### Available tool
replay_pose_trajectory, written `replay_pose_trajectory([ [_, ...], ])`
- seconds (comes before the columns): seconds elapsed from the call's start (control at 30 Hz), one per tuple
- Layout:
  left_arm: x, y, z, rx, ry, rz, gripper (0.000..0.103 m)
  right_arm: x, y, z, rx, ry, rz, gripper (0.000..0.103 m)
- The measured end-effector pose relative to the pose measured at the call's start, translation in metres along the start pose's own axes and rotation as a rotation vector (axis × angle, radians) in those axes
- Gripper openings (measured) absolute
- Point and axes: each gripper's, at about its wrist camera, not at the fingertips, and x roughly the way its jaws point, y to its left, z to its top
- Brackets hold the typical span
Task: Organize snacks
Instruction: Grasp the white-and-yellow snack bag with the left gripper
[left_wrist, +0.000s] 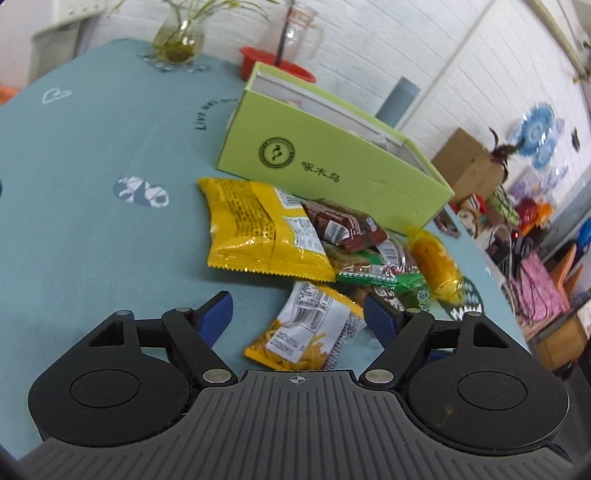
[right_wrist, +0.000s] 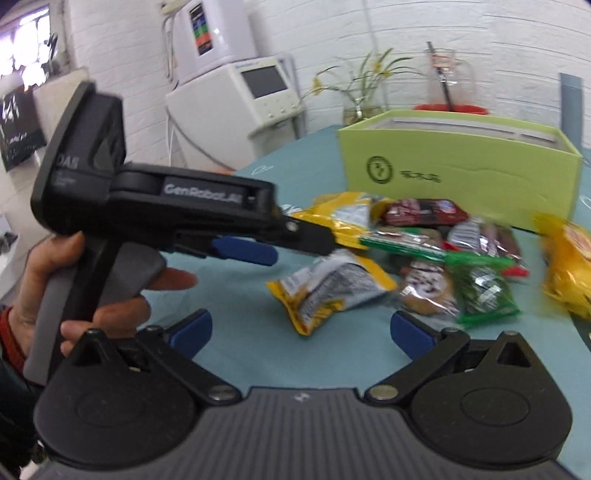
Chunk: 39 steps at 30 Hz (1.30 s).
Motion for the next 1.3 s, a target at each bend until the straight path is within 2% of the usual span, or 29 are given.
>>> replay_pose_trajectory([
  [0.07, 0.004, 0.000, 0.002, 0.052, 0.021, -0.009, 0.061, 0.014, 0.002, 0.005, -0.018, 0.027, -0.009, 0.102],
  [0.13, 0.010, 0.003, 0.003, 0.067, 0.045, -0.025, 0.056, 0.025, 0.002, 0.010, -0.024, 0.052, -0.009, 0.102],
  [0.27, 0.020, 0.013, 0.004, 0.052, 0.073, -0.086, 0.041, 0.046, 0.006, 0.016, -0.108, 0.104, -0.015, 0.102],
  [0.3, 0.021, 0.016, 0.004, 0.041, 0.072, -0.109, 0.032, 0.050, 0.008, 0.017, -0.135, 0.115, -0.023, 0.102],
  [0.37, 0.021, 0.020, 0.003, 0.011, 0.080, -0.146, 0.025, 0.053, 0.013, 0.017, -0.172, 0.130, -0.035, 0.102],
  [0.53, 0.014, 0.020, -0.014, -0.020, 0.091, -0.172, 0.012, 0.048, 0.019, 0.008, -0.173, 0.113, -0.061, 0.102],
  [0.63, 0.005, 0.011, -0.028, -0.017, 0.099, -0.182, 0.012, 0.037, 0.023, -0.001, -0.144, 0.086, -0.075, 0.102],
  [0.73, -0.001, 0.002, -0.042, -0.024, 0.120, -0.206, 0.006, 0.027, 0.030, -0.010, -0.133, 0.086, -0.113, 0.102],
  [0.87, -0.008, -0.009, -0.050, 0.011, 0.113, -0.182, 0.007, 0.016, 0.034, -0.018, -0.152, 0.095, -0.099, 0.102],
  [0.9, -0.008, -0.009, -0.049, 0.003, 0.112, -0.174, 0.010, 0.014, 0.031, -0.017, -0.145, 0.108, -0.094, 0.102],
  [0.97, -0.014, -0.007, -0.048, -0.025, 0.095, -0.157, 0.025, 0.006, 0.023, -0.013, -0.062, 0.106, -0.117, 0.102],
  [1.0, -0.018, -0.006, -0.048, -0.029, 0.078, -0.146, 0.035, -0.001, 0.021, -0.013, -0.037, 0.075, -0.104, 0.102],
  [1.03, -0.021, -0.006, -0.048, -0.030, 0.060, -0.130, 0.040, -0.007, 0.019, -0.014, -0.027, 0.044, -0.085, 0.102],
  [1.13, -0.021, -0.006, -0.044, -0.034, 0.052, -0.104, 0.041, -0.006, 0.024, -0.010, -0.049, 0.033, -0.106, 0.102],
  [1.27, -0.012, -0.007, -0.044, -0.042, 0.079, -0.127, 0.039, 0.004, 0.026, -0.011, -0.079, 0.058, -0.144, 0.098],
  [1.3, -0.010, -0.008, -0.044, -0.034, 0.072, -0.132, 0.038, 0.006, 0.024, -0.013, -0.073, 0.068, -0.140, 0.086],
])
